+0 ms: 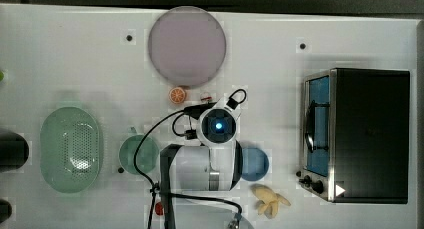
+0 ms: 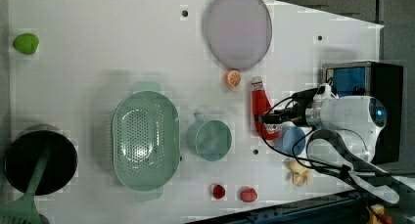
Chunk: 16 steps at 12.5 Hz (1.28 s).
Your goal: Pick Ketchup from the table and place it in strainer.
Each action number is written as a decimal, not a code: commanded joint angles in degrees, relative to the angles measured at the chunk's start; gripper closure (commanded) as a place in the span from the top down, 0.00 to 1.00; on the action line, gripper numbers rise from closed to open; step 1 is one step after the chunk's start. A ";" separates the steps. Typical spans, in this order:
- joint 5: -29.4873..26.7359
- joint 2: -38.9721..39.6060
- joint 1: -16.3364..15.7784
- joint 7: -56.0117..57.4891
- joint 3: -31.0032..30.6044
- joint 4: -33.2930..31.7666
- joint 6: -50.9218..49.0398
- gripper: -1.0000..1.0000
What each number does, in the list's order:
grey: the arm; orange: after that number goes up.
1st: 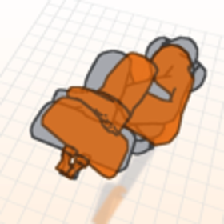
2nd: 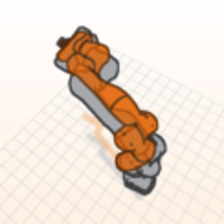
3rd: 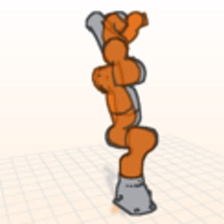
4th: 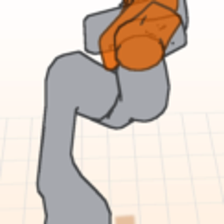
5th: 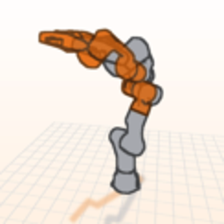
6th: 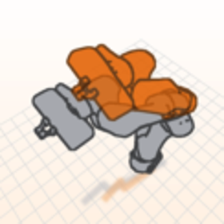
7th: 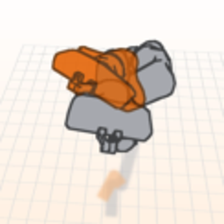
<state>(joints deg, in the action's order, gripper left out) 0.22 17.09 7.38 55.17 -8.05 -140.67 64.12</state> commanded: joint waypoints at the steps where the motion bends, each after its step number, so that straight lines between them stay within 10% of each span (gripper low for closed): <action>1: 0.08 2.29 0.25 2.18 0.19 0.26 4.49 0.96; 4: 0.08 2.90 0.25 2.18 0.22 0.38 4.89 0.61; 10: 0.07 -6.12 0.23 1.96 -0.05 3.14 -1.39 0.60; 16: -0.09 -20.00 -0.16 0.43 -2.92 15.32 -35.09 0.60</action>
<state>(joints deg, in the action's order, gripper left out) 0.11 -1.64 8.08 55.65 -9.57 -127.80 29.88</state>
